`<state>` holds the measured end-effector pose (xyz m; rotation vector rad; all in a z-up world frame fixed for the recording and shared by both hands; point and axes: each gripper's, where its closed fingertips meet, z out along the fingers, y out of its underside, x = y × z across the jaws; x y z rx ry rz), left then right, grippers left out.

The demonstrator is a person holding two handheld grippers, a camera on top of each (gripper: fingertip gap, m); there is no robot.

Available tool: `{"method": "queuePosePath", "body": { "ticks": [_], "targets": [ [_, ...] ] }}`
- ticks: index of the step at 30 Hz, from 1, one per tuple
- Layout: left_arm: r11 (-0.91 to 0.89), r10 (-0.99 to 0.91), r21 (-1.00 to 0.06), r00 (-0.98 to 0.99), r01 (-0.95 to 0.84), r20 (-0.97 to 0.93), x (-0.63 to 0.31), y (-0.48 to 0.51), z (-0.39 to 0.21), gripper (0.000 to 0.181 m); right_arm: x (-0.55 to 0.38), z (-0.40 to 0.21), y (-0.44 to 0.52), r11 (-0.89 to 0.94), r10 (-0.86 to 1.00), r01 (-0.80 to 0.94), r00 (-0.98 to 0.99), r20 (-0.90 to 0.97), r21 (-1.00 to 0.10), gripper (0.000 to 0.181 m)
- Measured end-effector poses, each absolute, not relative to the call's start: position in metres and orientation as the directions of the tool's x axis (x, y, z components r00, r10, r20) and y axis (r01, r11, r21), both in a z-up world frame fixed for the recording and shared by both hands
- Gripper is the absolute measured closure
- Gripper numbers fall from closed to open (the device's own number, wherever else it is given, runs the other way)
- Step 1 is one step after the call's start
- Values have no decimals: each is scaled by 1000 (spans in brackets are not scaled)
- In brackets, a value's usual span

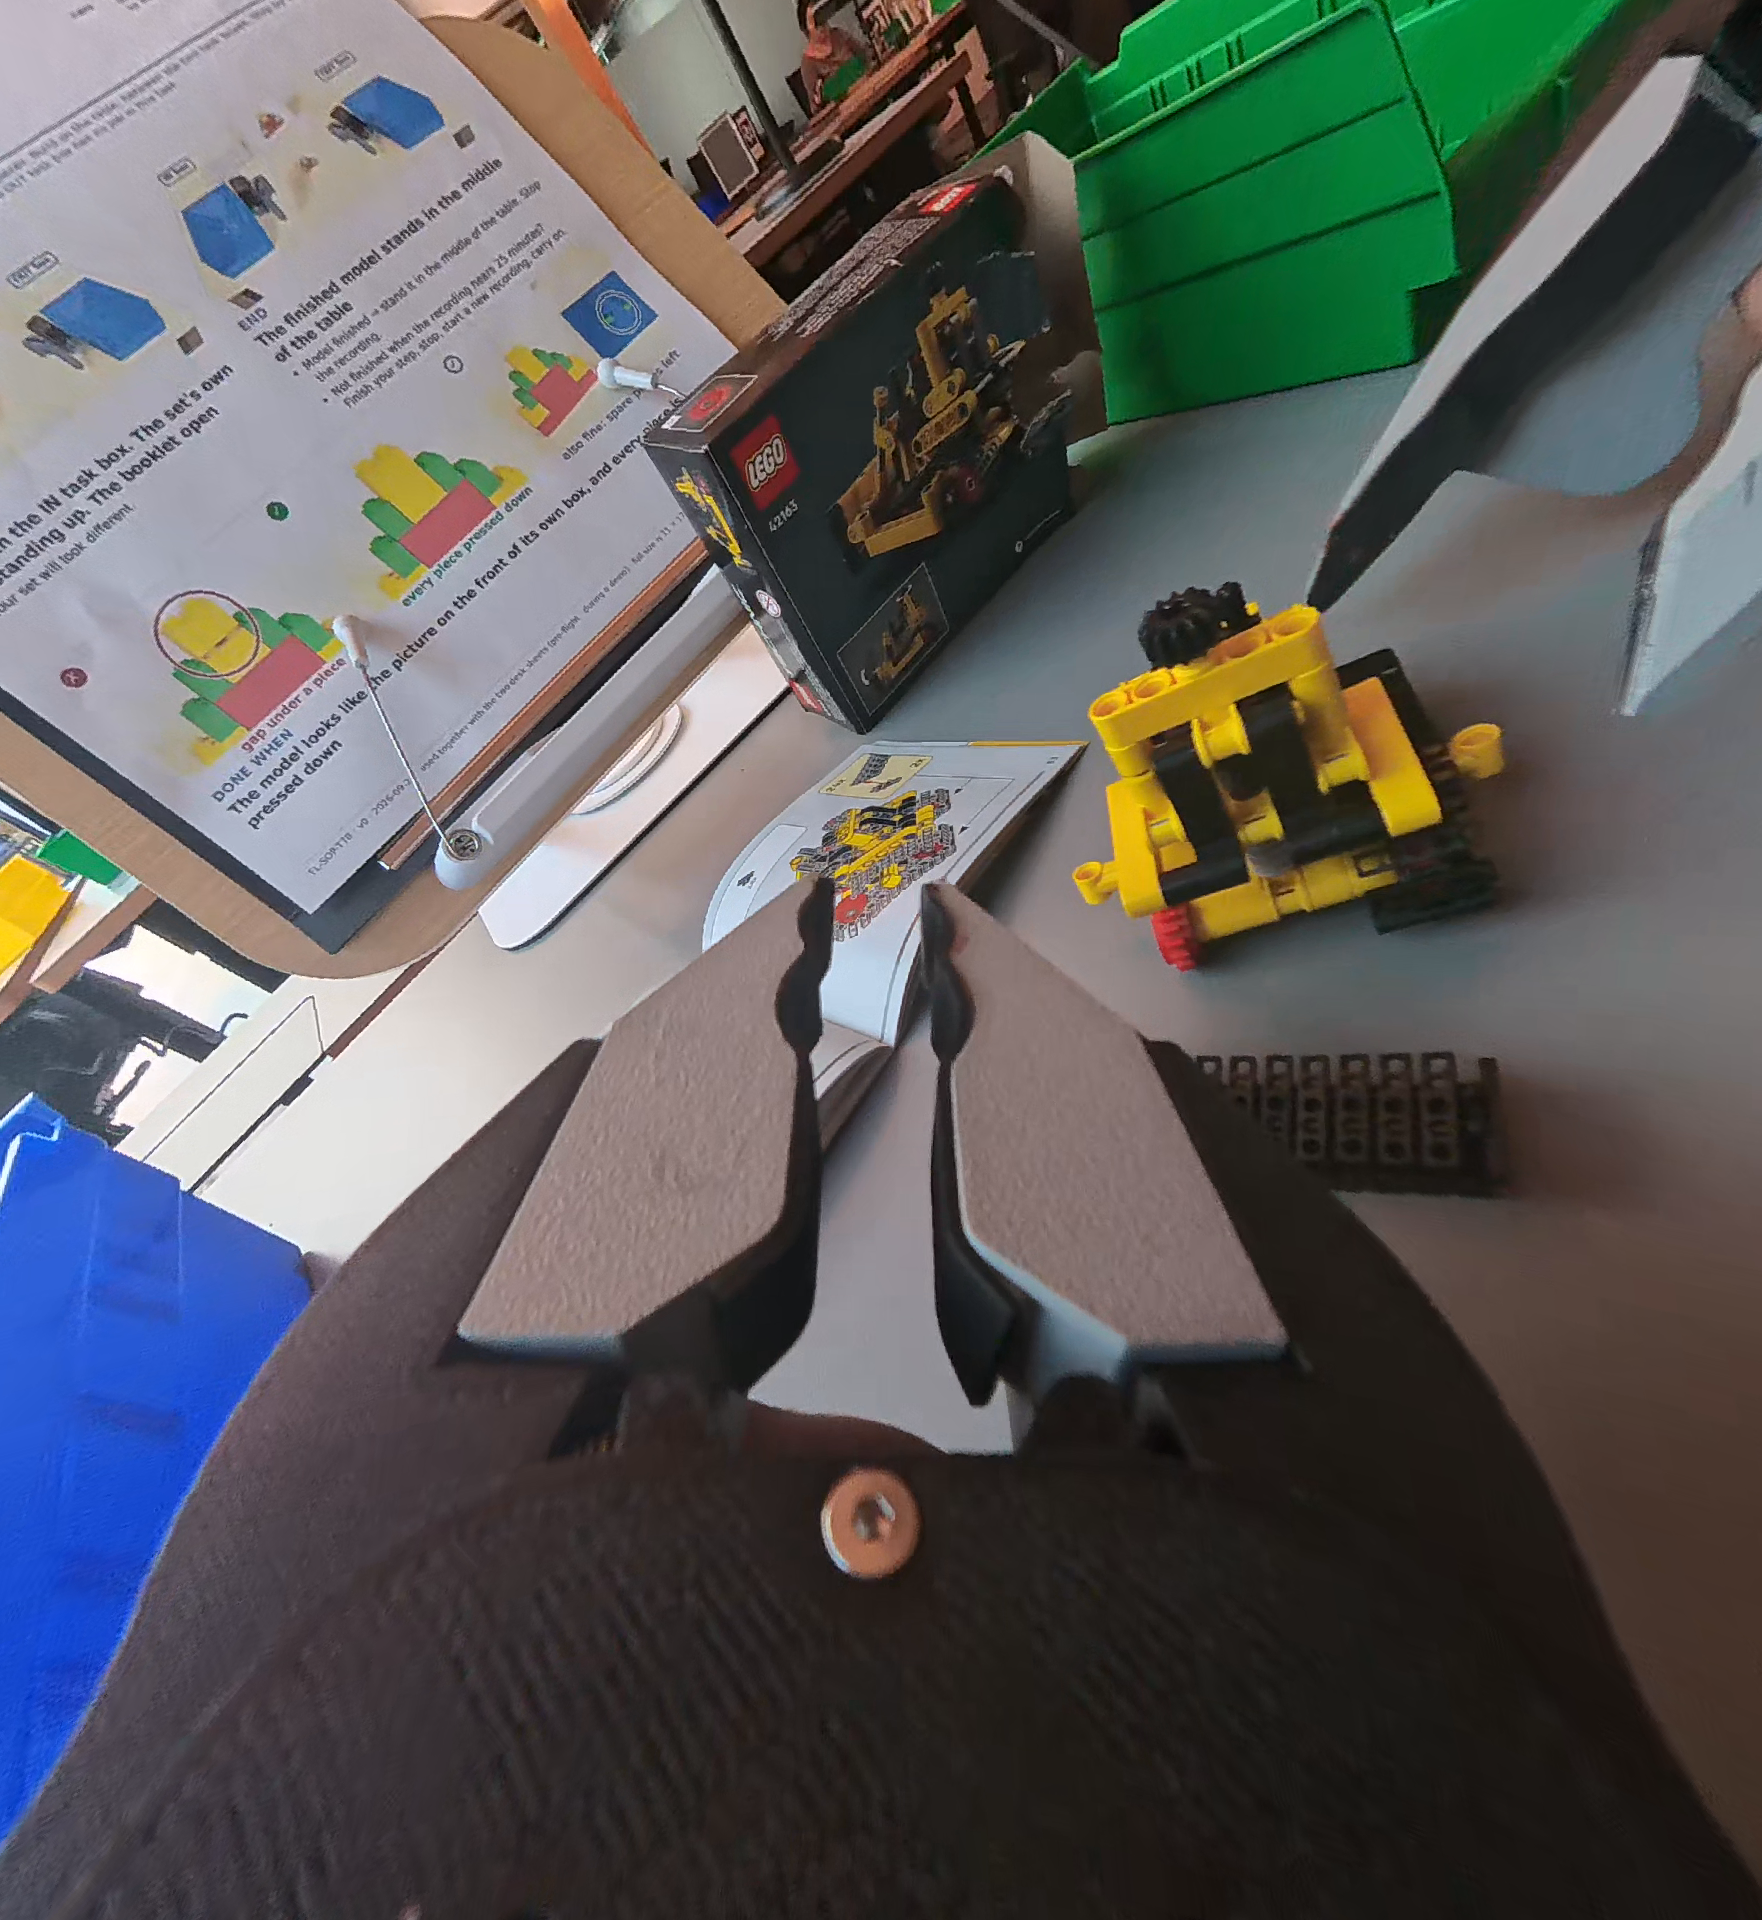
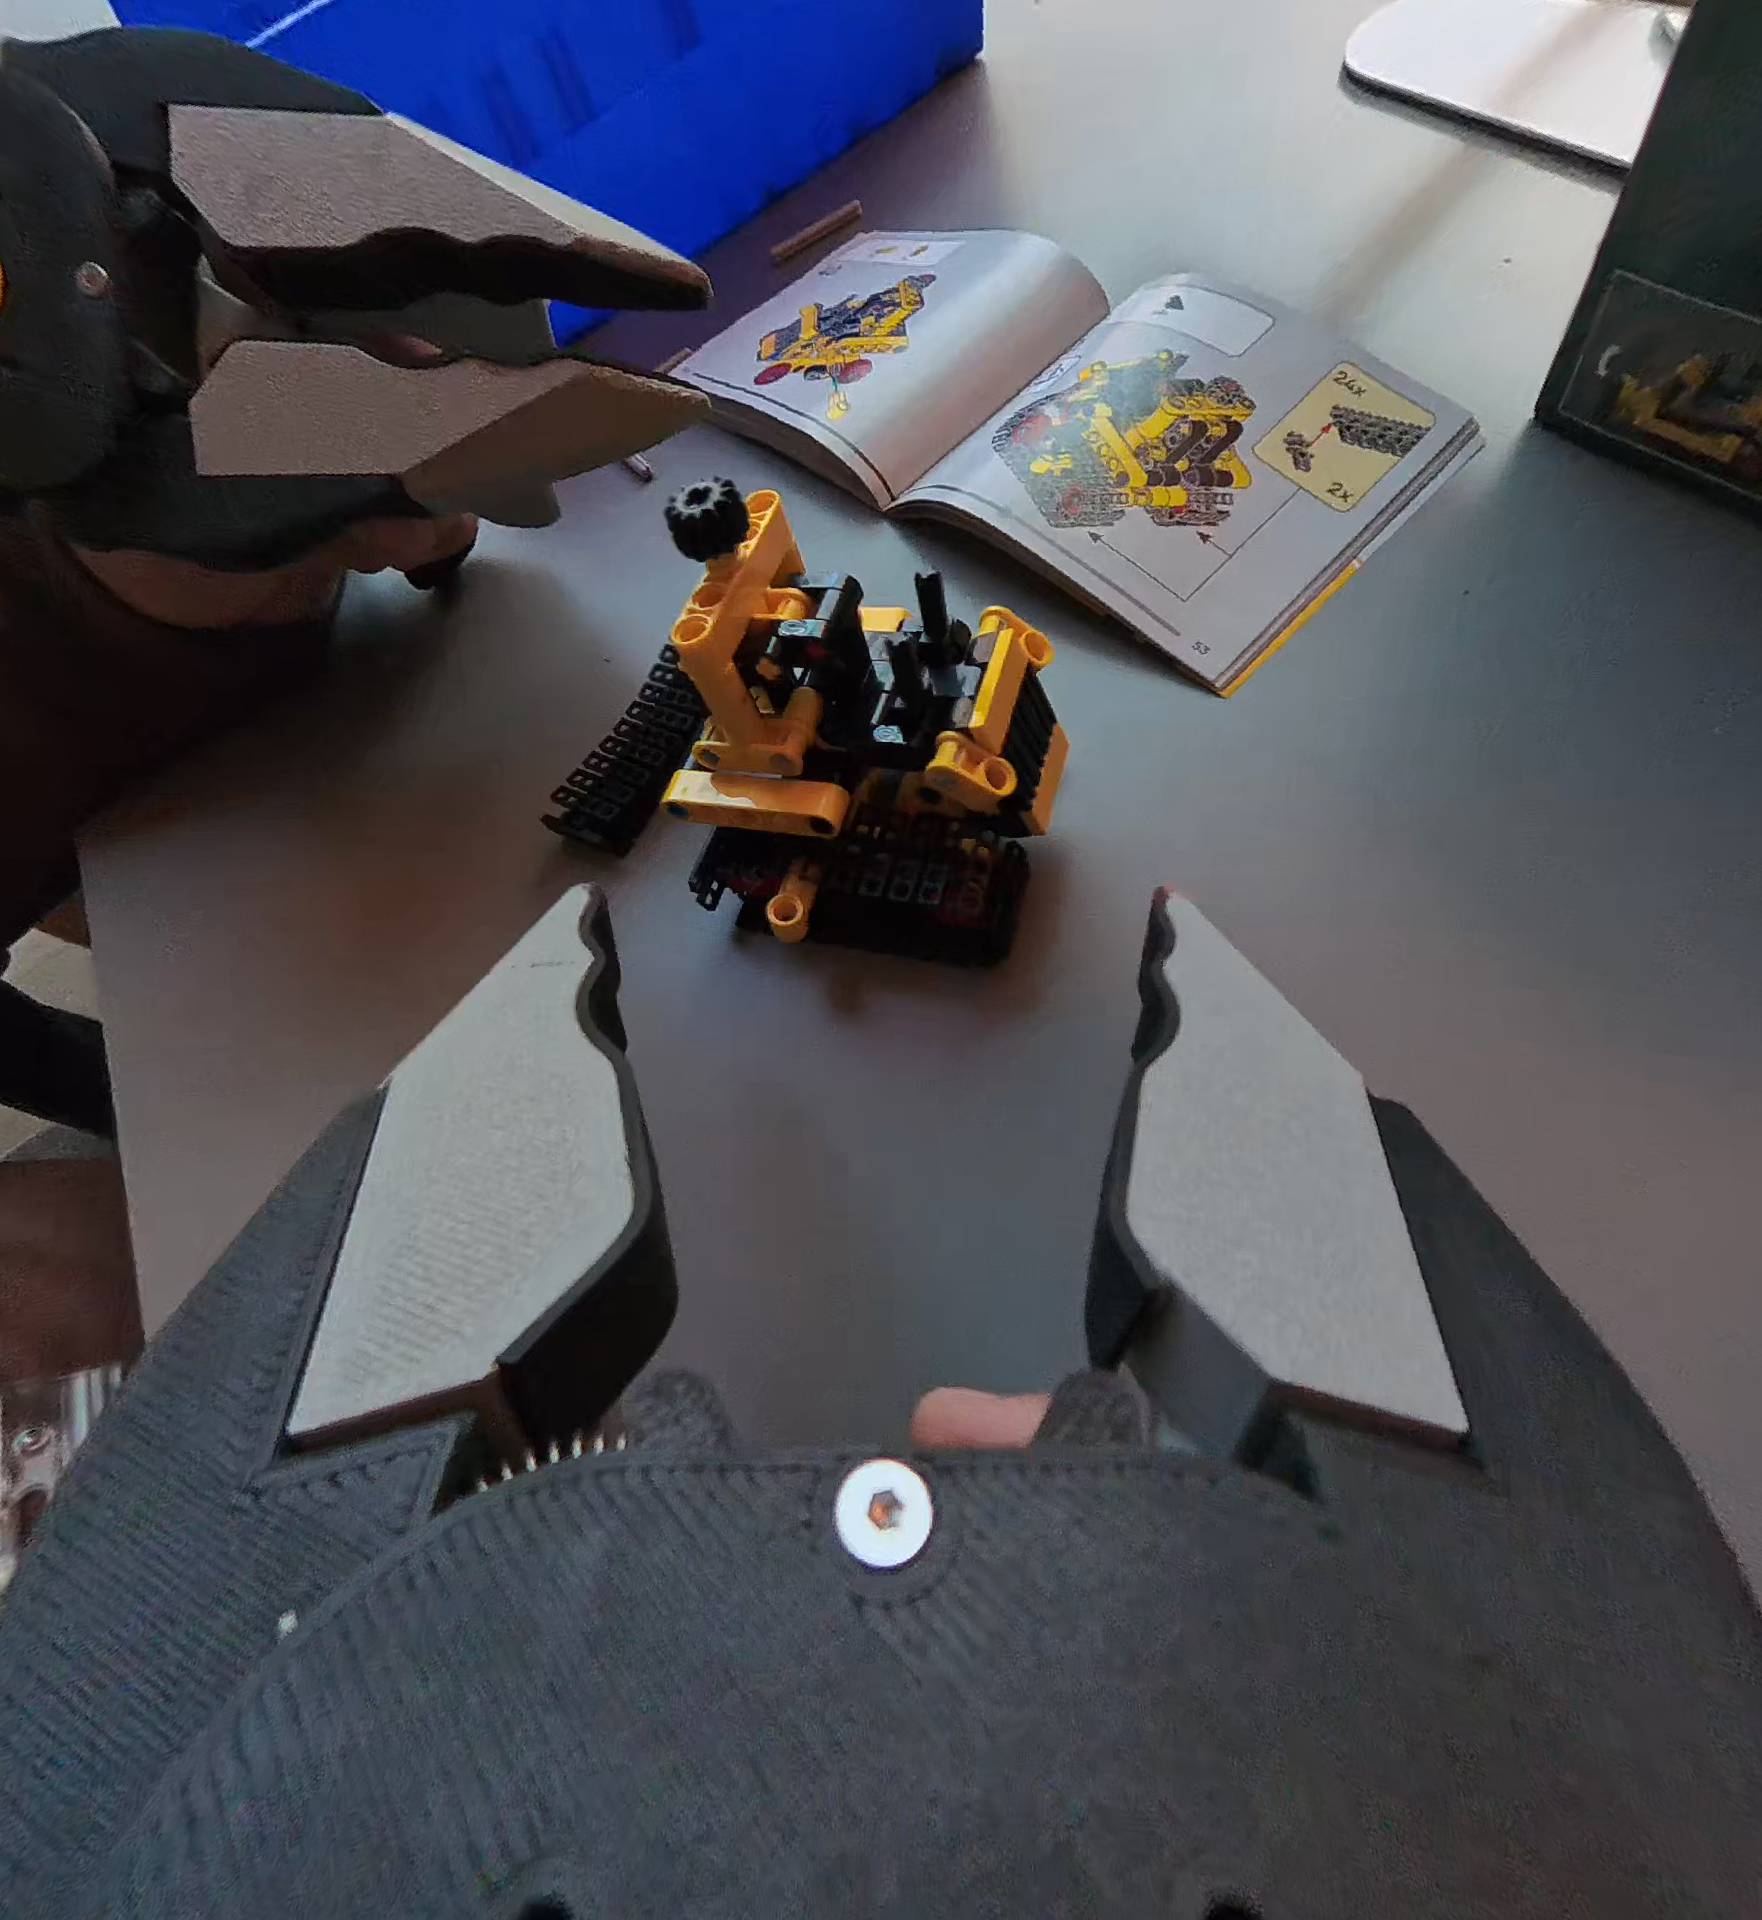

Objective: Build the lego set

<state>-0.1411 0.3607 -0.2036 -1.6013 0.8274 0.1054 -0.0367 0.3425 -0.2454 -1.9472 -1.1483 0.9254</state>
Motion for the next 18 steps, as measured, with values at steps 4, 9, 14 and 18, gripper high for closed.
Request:
{"method": "queuePosePath", "body": {
  "ticks": [4,9,14,18],
  "targets": [
    [25,-448,-832,738,-555,-505,-141,360,-203,168,-40,-245,336,-370,903,416,372,-215,-831,82],
    [30,-458,-824,725,-565,-514,-138,359,-205,167,-41,-254,338,-364,892,462,421,-162,-809,78],
    [-3,-462,-820,728,-572,-506,-138,361,-209,166,-46,-261,336,-391,876,484,458,-154,-783,66],
    [-63,-480,-846,759,-530,-439,-141,364,-212,166,-45,-264,340,-392,862,497,492,-121,-774,71]
  ]
}}
